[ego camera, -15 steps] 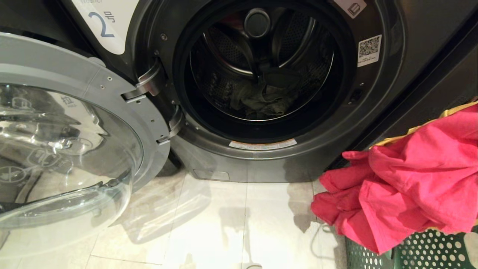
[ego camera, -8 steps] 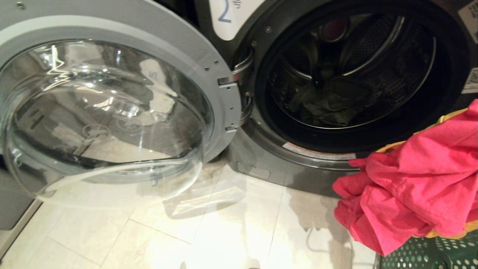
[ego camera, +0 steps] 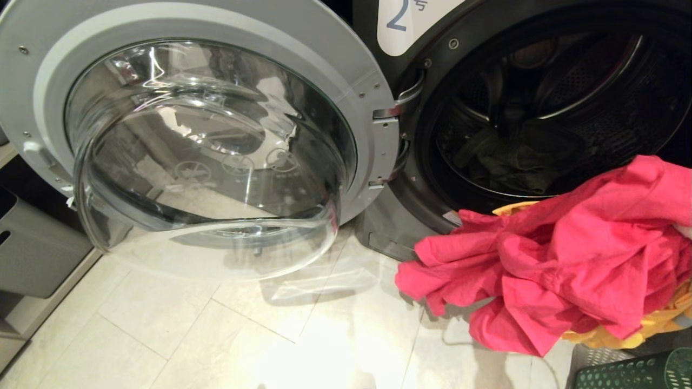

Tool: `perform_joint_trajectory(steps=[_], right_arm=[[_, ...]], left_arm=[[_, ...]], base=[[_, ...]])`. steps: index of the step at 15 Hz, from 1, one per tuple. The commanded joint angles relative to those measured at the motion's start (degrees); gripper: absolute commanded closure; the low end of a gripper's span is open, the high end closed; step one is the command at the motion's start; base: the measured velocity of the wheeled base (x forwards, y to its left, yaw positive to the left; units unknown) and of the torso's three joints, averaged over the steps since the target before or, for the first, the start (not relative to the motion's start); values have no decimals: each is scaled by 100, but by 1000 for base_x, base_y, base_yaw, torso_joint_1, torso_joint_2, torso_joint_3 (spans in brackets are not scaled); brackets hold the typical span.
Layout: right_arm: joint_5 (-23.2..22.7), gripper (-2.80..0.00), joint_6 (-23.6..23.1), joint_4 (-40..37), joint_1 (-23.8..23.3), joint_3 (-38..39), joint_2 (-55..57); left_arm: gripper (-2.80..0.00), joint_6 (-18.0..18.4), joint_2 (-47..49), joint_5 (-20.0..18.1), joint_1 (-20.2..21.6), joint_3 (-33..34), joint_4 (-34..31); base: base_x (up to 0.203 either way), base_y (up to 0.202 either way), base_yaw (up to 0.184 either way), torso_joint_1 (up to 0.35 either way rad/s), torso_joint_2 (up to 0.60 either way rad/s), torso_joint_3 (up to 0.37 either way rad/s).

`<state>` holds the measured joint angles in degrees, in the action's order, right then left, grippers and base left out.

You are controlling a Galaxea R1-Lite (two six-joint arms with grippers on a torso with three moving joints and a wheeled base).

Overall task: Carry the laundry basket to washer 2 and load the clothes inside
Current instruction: Place the clothes into the washing machine

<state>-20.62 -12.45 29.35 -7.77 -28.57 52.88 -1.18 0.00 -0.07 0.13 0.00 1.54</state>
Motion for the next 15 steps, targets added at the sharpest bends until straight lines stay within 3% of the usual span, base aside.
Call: perform_joint_trajectory(steps=[1,4,8,12,15], right_arm=[[42,0,55,454,5,-256,1193],[180,0,294,1046,85,-1082,2426],[1166,0,519,1409,887,-2133,3602],[1705,0,491,1860,1404,-2280,4267],[2213,0,469,2712,1578,-2347,5011]], left_arm=[[0,-5,-1,-1,4,62,5],[0,-5,0,-1,4,62,5],[0,-5,-9,-1,4,62,5],[0,-5,-1,-1,4,62,5],[0,-5,-9,-1,4,62,5]], base=[[0,0,0,0,0,0],[0,0,0,0,0,0],[0,0,0,0,0,0],[0,0,0,0,0,0],[0,0,0,0,0,0]])
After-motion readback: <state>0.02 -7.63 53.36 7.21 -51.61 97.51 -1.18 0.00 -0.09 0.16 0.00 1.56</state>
